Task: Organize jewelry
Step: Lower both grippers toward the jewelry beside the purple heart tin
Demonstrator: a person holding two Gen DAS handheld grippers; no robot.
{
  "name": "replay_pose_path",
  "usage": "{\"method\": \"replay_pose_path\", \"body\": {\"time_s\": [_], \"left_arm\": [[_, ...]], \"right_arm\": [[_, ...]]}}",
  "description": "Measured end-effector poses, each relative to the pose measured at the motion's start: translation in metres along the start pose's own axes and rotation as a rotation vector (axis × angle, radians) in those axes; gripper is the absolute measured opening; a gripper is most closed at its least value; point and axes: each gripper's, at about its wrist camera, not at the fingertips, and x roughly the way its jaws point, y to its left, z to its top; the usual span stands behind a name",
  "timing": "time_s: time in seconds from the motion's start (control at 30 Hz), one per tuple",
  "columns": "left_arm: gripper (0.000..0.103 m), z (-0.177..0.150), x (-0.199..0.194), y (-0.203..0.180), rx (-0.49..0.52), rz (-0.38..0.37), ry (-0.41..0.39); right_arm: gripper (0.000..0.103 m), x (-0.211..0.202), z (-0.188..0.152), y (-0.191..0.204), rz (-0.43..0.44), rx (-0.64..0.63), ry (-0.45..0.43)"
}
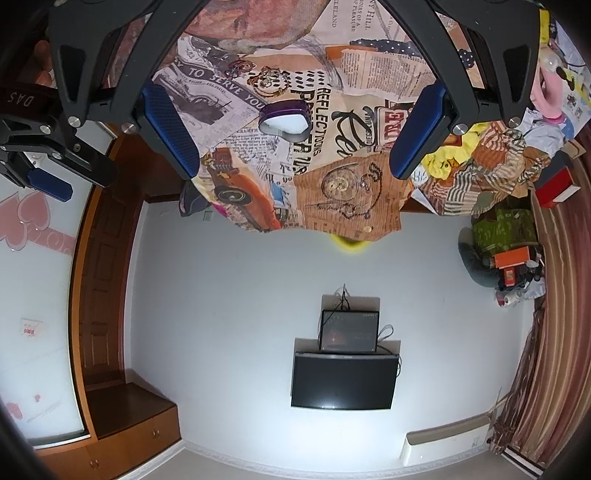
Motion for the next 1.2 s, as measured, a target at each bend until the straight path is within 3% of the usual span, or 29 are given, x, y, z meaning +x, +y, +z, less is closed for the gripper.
{"method": "replay_pose_path", "body": {"time_s": [0.17,0.4,0.57,0.87,1.2], "left_arm": [[0.103,-0.008,0.029,0.008,-0.009,0.011,0.078],[0.103,-0.037,0.082,0.014,0.003,0.043,0.232],[0.102,-0.065,0.115,0.013,0.022,0.020,0.359],[0.078,-0.110,0.158,0.008,0.017,-0.085,0.575],[0.041,-0.133,0.181,-0.002,-0.036,-0.219,0.694]], "right_arm": [[0.103,0.021,-0.010,-0.011,-0.021,0.010,0.064],[0.103,0.066,-0.039,-0.027,-0.067,-0.010,0.238],[0.103,0.093,-0.061,-0.029,-0.061,-0.040,0.362],[0.103,0.131,-0.095,-0.026,0.039,-0.064,0.523],[0.073,0.151,-0.107,-0.033,0.096,-0.035,0.593]]}}
